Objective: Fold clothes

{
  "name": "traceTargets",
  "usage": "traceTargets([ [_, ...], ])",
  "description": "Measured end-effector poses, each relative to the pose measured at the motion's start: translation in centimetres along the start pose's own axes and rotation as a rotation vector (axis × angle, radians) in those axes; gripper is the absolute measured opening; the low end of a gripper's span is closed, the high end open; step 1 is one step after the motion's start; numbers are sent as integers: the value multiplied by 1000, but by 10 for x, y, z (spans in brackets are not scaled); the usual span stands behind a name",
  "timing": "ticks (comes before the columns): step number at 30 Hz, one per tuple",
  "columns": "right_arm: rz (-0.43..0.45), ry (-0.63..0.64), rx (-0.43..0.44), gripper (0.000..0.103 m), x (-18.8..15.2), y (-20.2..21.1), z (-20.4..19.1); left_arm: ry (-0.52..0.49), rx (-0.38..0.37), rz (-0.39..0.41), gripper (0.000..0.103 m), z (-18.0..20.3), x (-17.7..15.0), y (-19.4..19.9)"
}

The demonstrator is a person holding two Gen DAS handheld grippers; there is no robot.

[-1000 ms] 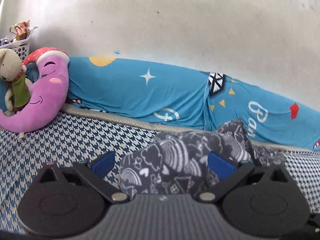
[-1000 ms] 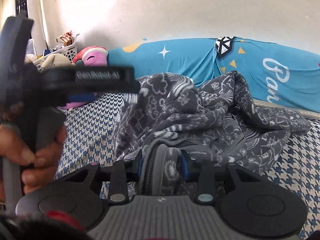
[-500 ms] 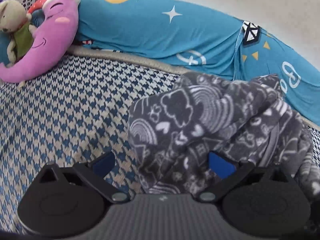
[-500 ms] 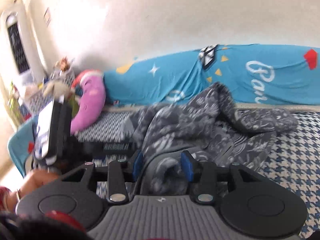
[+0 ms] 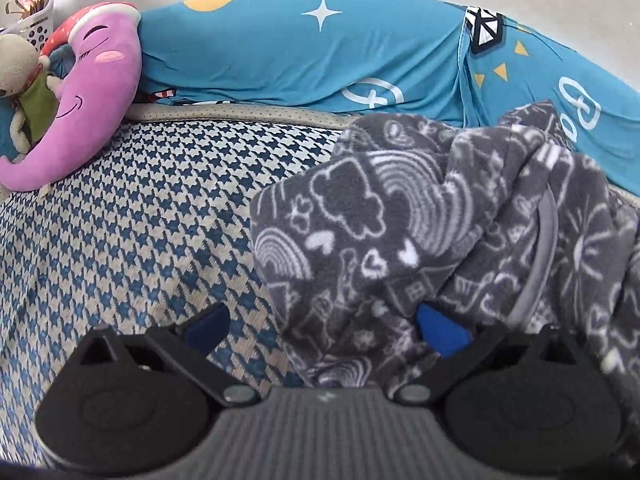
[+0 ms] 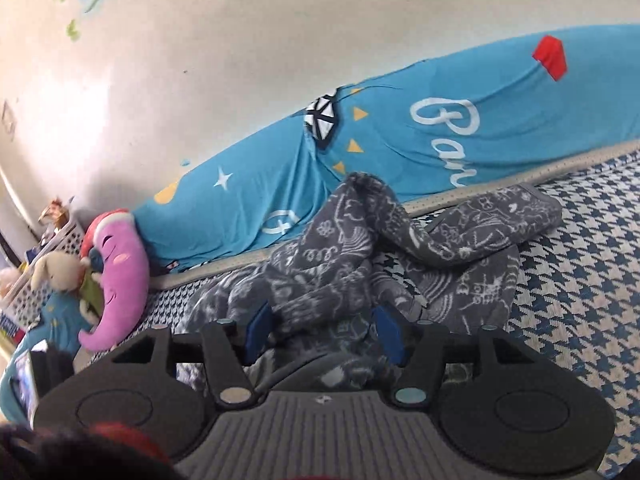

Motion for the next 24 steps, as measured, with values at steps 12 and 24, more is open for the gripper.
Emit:
traceTargets([
  [12, -21, -93, -27, 59, 13, -58, 11, -34, -2, 1, 103, -1, -5, 5],
  [24, -31, -10, -28, 15, 2, -82, -13, -45, 4, 35, 103, -14, 2, 19],
])
Point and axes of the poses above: each gripper's, at about its wrist camera, not at the fingertips, and y roughly against the way its jaws point, z to its right, x to its top, the point moved 8 cm from there along -y, roughly the way its jaws point, and after that the axes turned 2 degrees about y, right-handed, at the moved point
